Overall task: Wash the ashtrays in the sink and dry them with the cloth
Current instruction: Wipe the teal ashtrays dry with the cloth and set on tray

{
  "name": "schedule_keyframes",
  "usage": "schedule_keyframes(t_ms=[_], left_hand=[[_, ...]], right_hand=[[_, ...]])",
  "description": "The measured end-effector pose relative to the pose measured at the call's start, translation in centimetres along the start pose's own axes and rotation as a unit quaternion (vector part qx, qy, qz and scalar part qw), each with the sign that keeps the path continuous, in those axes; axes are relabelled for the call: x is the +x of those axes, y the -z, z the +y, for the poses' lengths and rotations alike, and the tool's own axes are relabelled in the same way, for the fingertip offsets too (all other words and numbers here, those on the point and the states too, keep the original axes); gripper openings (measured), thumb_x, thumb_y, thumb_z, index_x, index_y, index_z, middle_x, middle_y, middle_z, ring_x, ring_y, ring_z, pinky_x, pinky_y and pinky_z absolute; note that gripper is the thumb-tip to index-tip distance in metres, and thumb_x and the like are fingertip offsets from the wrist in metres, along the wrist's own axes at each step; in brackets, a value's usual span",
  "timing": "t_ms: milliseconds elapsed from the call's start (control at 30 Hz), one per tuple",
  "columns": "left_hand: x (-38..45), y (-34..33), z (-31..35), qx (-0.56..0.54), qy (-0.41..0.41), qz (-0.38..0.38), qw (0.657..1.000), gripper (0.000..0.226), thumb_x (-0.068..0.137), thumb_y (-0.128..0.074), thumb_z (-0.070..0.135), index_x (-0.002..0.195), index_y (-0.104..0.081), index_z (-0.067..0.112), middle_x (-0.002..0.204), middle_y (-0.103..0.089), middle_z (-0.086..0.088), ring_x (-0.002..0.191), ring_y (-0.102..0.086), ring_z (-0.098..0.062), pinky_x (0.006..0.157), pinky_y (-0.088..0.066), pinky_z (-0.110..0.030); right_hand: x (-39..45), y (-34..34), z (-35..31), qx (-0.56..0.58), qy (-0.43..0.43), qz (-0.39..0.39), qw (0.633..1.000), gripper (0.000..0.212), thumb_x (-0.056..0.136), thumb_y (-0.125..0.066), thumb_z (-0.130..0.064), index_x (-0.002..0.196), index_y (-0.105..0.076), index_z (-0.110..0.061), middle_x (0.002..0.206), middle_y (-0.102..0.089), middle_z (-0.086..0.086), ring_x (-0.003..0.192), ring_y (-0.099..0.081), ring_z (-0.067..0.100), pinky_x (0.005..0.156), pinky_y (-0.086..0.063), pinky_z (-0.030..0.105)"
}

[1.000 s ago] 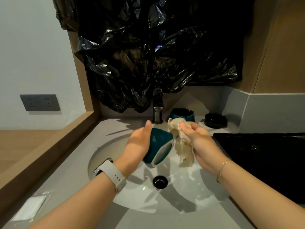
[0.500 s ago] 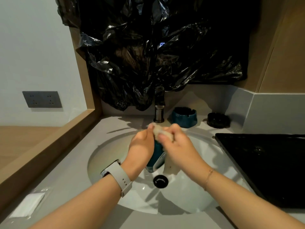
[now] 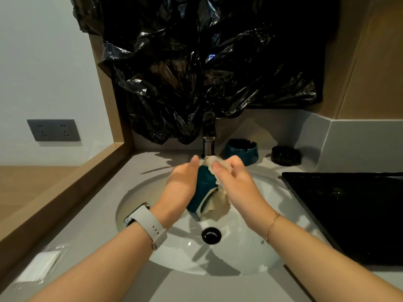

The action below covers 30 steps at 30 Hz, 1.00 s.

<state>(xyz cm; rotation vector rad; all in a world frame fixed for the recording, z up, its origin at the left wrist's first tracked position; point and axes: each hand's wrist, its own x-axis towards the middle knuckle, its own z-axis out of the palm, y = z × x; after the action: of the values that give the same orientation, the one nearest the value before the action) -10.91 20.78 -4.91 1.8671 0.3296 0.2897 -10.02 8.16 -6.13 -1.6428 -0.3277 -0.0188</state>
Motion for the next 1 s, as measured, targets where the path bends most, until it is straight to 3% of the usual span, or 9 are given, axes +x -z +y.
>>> schedule_keyframes(t_ms=[100,233,300,400,567,667,767,833,1000], left_hand=[[0.0,-0.2,-0.8,-0.101,0.068,-0.05,0.991,0.041,0.101,-0.042,0.049,0.086,-0.063,0.016,0.084,-0.071,-0.01,0.082,-0.068,-0.028,0.084,-0.055,-0.041],[0.0,-0.3,-1.8,-0.21,0.146,-0.08,0.963,0.037,0.096,-0.056,0.045,0.102,-0.068,0.011,0.096,-0.076,-0.015,0.088,-0.071,-0.034,0.084,-0.057,-0.043],[0.3,-0.1,-1.9,-0.256,0.176,-0.079,0.947,0.034,0.097,-0.057,0.04,0.1,-0.069,0.008,0.086,-0.076,-0.014,0.076,-0.071,-0.033,0.073,-0.059,-0.04],[0.6,0.6,-2.0,-0.299,0.221,-0.073,0.926,0.029,0.097,-0.054,0.03,0.081,-0.064,0.008,0.056,-0.068,-0.009,0.042,-0.064,-0.024,0.041,-0.053,-0.027],[0.8,1.4,-2.3,-0.32,0.298,-0.109,0.893,0.034,0.091,-0.06,0.035,0.071,-0.061,0.007,0.051,-0.064,-0.009,0.036,-0.061,-0.024,0.038,-0.054,-0.029],[1.3,1.4,-2.6,-0.329,0.292,-0.127,0.889,0.047,0.085,-0.064,0.055,0.08,-0.07,0.008,0.073,-0.073,-0.012,0.053,-0.07,-0.029,0.059,-0.058,-0.036],[1.5,1.1,-3.0,-0.323,0.257,-0.158,0.897,0.062,0.08,-0.062,0.065,0.077,-0.076,0.005,0.087,-0.075,-0.016,0.063,-0.072,-0.033,0.073,-0.055,-0.042],[1.3,0.8,-2.9,-0.308,0.233,-0.178,0.905,0.064,0.08,-0.061,0.067,0.092,-0.076,0.006,0.098,-0.076,-0.016,0.078,-0.073,-0.034,0.081,-0.057,-0.043],[0.4,-1.5,-2.8,-0.108,0.092,-0.105,0.984,0.066,0.076,-0.063,0.072,0.125,-0.056,0.028,0.118,-0.067,-0.004,0.104,-0.066,-0.025,0.087,-0.058,-0.042]], right_hand=[[0.1,1.0,0.1,0.019,-0.035,-0.004,0.999,0.027,0.094,-0.054,-0.037,0.093,-0.046,-0.011,0.084,-0.056,0.004,0.076,-0.058,0.012,0.067,-0.047,0.026],[0.4,2.2,0.6,0.097,-0.122,-0.051,0.986,0.03,0.092,-0.058,-0.035,0.114,-0.056,-0.014,0.107,-0.069,0.011,0.1,-0.067,0.026,0.092,-0.051,0.041],[0.3,3.0,0.6,0.186,-0.163,-0.082,0.965,0.031,0.091,-0.058,-0.029,0.115,-0.064,-0.012,0.112,-0.07,0.014,0.102,-0.067,0.029,0.1,-0.049,0.044],[0.1,3.9,0.8,0.258,-0.213,-0.159,0.929,0.035,0.09,-0.053,-0.025,0.116,-0.069,-0.007,0.114,-0.068,0.015,0.104,-0.063,0.029,0.103,-0.043,0.045],[0.2,2.9,1.0,0.291,-0.249,-0.189,0.904,0.032,0.088,-0.057,-0.021,0.113,-0.071,-0.007,0.113,-0.069,0.015,0.101,-0.066,0.03,0.094,-0.05,0.046],[0.4,2.4,0.8,0.343,-0.258,-0.162,0.889,0.027,0.087,-0.058,-0.022,0.093,-0.077,-0.003,0.101,-0.073,0.017,0.085,-0.072,0.032,0.077,-0.058,0.047],[0.4,2.2,0.4,0.37,-0.251,-0.135,0.884,0.027,0.087,-0.06,-0.02,0.082,-0.078,-0.001,0.094,-0.074,0.018,0.079,-0.073,0.033,0.074,-0.056,0.052],[0.4,2.1,0.5,0.372,-0.247,-0.122,0.886,0.026,0.087,-0.061,-0.019,0.08,-0.078,-0.001,0.093,-0.074,0.019,0.077,-0.073,0.033,0.072,-0.055,0.053],[0.4,2.2,0.5,0.364,-0.244,-0.074,0.896,0.022,0.089,-0.061,-0.016,0.091,-0.076,0.0,0.097,-0.073,0.022,0.081,-0.072,0.035,0.08,-0.056,0.049]])
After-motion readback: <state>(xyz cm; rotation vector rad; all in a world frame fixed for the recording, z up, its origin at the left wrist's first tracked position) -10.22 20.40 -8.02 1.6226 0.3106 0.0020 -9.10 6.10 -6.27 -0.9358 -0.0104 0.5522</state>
